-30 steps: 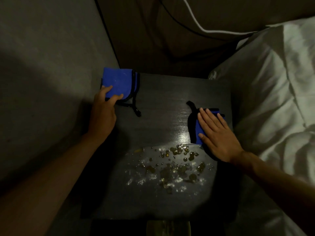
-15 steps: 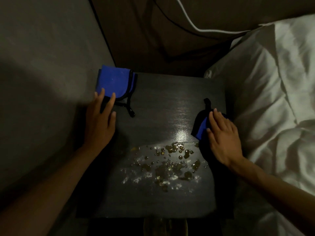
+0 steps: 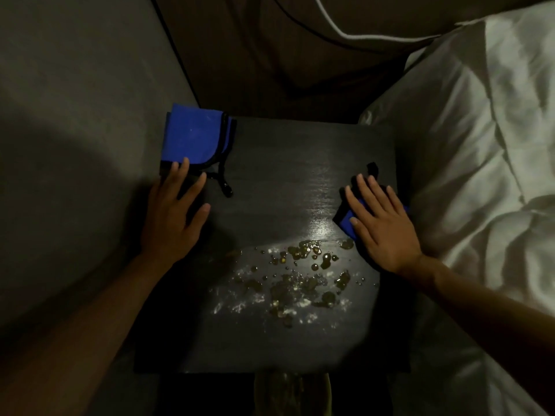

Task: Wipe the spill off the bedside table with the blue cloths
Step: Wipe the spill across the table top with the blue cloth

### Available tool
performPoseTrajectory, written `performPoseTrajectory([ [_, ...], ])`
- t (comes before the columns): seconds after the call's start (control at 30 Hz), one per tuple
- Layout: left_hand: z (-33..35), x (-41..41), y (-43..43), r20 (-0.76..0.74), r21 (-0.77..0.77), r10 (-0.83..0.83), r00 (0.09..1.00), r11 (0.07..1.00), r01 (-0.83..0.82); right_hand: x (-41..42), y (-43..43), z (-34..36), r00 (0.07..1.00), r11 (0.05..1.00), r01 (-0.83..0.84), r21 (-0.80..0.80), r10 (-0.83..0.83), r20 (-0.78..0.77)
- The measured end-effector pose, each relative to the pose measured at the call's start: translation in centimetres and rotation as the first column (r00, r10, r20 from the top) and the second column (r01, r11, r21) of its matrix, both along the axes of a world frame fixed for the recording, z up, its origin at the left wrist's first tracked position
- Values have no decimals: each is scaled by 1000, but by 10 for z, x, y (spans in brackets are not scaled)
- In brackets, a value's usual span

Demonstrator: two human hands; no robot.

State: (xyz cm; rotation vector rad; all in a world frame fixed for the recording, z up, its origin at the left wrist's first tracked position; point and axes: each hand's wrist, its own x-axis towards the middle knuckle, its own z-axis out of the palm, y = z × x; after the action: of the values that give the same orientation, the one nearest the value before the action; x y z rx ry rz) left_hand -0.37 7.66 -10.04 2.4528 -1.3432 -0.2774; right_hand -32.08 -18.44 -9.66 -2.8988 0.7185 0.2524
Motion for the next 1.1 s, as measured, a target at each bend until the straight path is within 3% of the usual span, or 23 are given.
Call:
performPoseTrajectory([
  [0.17,0,3,0,24,2,6,1000,1000,-6,7,23,-6,972,972,234,-6,-234,5],
  [0.23,-1,3,0,19,-1,2,1000,1000,-2,10,23,-3,970,970,243,-16,-243,-2],
  [0.37,-2,3,3,0,-33,-2,1000,999,2,6,-13,10,978,977,-198,-83,190,-91],
  [0.43,-2,3,3,-4,-41,-3,1000,999,3,3,-31,8,944,949,-310,-51,301,-136],
  [0.5,-2,3,3,-5,-46,-5,1000,999,5,0,-28,4,960,968,-251,-11,248,-130],
  [0.7,-1,5,3,-15,-34,-11,1000,999,10,-3,19,0,985,985,171,20,-171,-32],
  [0.8,0,4,1,-11,-12,-5,1000,1000,5,4,40,-4,936,936,351,28,-351,-15],
  [0.93,0,3,0,3,7,0,1000,1000,0,22,71,-7,793,791,609,61,-609,-19],
  [1.0,0,4,1,-4,-8,-11,1000,1000,11,25,71,-1,782,775,621,118,-622,-36],
  [1.1,2,3,1,-13,-16,-8,1000,1000,8,12,49,13,907,906,417,74,-420,40],
])
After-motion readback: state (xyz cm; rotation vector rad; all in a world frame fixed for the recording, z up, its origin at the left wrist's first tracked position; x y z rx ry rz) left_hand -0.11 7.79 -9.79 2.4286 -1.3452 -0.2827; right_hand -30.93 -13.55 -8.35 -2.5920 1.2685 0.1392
